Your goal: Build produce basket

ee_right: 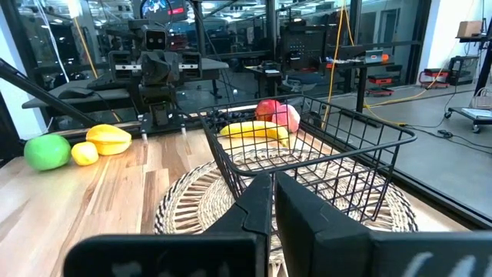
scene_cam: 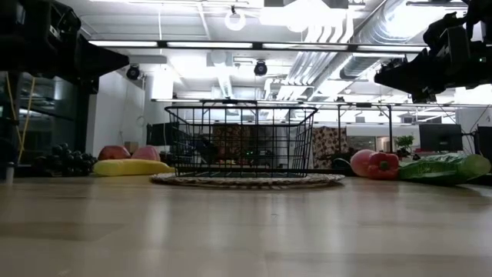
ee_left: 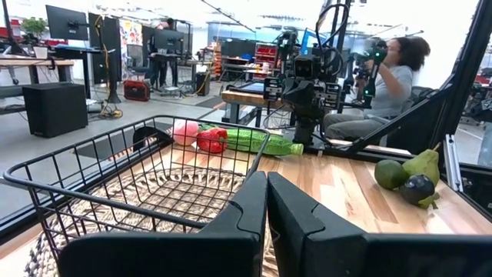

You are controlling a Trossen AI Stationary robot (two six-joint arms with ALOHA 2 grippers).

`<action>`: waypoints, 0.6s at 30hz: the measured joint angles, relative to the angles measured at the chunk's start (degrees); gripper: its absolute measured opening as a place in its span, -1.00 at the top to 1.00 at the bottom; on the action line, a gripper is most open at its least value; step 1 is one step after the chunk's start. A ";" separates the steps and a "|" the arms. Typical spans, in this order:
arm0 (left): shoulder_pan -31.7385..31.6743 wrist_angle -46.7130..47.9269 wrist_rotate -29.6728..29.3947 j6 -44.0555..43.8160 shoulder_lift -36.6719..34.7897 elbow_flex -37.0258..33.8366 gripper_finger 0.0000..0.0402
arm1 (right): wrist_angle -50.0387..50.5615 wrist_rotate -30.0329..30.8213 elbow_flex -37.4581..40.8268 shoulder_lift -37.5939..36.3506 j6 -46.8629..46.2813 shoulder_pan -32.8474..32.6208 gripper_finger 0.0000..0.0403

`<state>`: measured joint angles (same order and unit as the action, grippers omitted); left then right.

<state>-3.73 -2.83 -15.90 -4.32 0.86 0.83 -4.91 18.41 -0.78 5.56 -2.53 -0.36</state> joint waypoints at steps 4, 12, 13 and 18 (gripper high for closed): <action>0.02 0.02 0.00 0.00 0.01 -0.01 0.98 | 0.00 0.01 -0.02 0.00 -0.01 -0.01 0.94; 0.00 0.00 -0.13 0.00 0.01 -0.01 0.98 | 0.00 0.01 -0.01 -0.01 0.01 -0.01 0.94; 0.00 -0.07 -0.13 0.00 0.01 -0.01 0.98 | 0.00 0.02 -0.01 -0.01 -0.02 -0.01 0.94; 0.01 -0.41 0.11 0.00 0.01 -0.01 0.98 | 0.00 0.00 -0.02 -0.01 0.00 -0.02 0.94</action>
<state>-3.72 -3.24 -15.79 -4.31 0.86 0.82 -4.91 18.41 -0.80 5.56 -2.53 -0.38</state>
